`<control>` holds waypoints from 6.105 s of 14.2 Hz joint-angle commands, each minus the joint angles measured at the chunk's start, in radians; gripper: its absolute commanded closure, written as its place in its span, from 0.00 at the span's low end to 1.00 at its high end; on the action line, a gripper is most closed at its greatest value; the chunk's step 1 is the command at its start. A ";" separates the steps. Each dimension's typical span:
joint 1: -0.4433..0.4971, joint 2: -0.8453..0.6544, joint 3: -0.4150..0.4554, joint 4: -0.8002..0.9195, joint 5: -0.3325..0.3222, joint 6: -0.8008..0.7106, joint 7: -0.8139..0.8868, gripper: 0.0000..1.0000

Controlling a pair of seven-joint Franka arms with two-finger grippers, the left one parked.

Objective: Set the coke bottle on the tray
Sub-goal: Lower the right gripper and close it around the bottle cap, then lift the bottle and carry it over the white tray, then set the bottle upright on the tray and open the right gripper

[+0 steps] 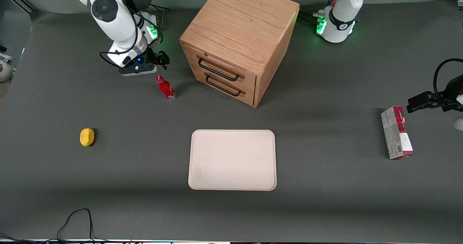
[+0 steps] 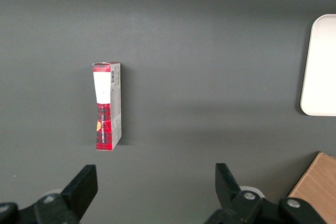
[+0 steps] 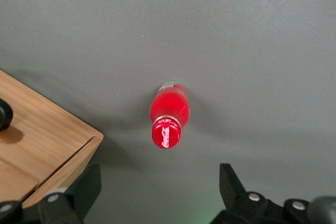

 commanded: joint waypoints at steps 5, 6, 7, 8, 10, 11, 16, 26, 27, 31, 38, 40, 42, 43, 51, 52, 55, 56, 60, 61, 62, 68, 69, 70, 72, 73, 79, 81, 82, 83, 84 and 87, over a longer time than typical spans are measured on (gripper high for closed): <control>-0.018 0.101 -0.003 -0.039 -0.050 0.150 0.029 0.00; -0.018 0.109 -0.003 -0.047 -0.050 0.168 0.032 0.00; -0.018 0.112 -0.003 -0.050 -0.052 0.172 0.036 0.00; -0.017 0.113 -0.003 -0.052 -0.052 0.172 0.038 0.00; -0.017 0.121 -0.003 -0.053 -0.050 0.173 0.038 0.00; -0.017 0.123 -0.003 -0.053 -0.050 0.173 0.039 0.00; -0.014 0.123 -0.003 -0.052 -0.049 0.167 0.041 0.05; -0.009 0.123 -0.002 -0.049 -0.043 0.158 0.041 0.76; -0.009 0.123 -0.002 -0.048 -0.043 0.158 0.041 0.76; -0.014 0.109 -0.005 0.028 -0.039 0.057 0.041 0.78; -0.014 0.106 -0.014 0.453 -0.039 -0.388 0.025 0.78; -0.015 0.113 -0.017 0.569 -0.039 -0.483 0.025 0.78; -0.015 0.124 -0.017 0.669 -0.038 -0.564 0.025 0.79; -0.014 0.124 -0.017 0.695 -0.038 -0.591 0.025 0.79; -0.009 0.593 -0.009 1.306 -0.035 -0.693 0.021 0.79; -0.008 0.663 -0.006 1.390 -0.038 -0.704 0.022 0.79; -0.009 0.877 0.018 1.646 -0.044 -0.701 0.022 0.84; -0.008 0.928 0.018 1.692 -0.049 -0.692 0.021 0.87; 0.014 0.994 0.020 1.754 -0.085 -0.599 0.018 0.98; 0.026 1.014 0.020 1.754 -0.113 -0.583 0.016 0.98; 0.026 1.026 0.018 1.754 -0.121 -0.557 0.013 0.98; -0.003 1.161 0.018 1.751 -0.119 -0.410 0.012 0.98; -0.008 1.184 0.018 1.751 -0.119 -0.390 0.012 0.98; -0.014 1.205 0.017 1.749 -0.119 -0.373 0.012 0.98; -0.026 1.242 0.018 1.742 -0.116 -0.341 0.012 0.98; -0.026 1.261 0.018 1.740 -0.113 -0.330 0.012 0.98; -0.028 1.312 0.020 1.732 -0.109 -0.293 0.013 0.97; -0.028 1.312 0.020 1.719 -0.101 -0.289 0.015 0.86; -0.028 1.312 0.020 1.717 -0.101 -0.289 0.015 0.86; -0.028 1.310 0.020 1.716 -0.098 -0.295 0.013 0.86; -0.028 1.307 0.018 1.714 -0.089 -0.296 0.015 0.86; -0.028 1.307 0.018 1.714 -0.085 -0.292 0.022 0.00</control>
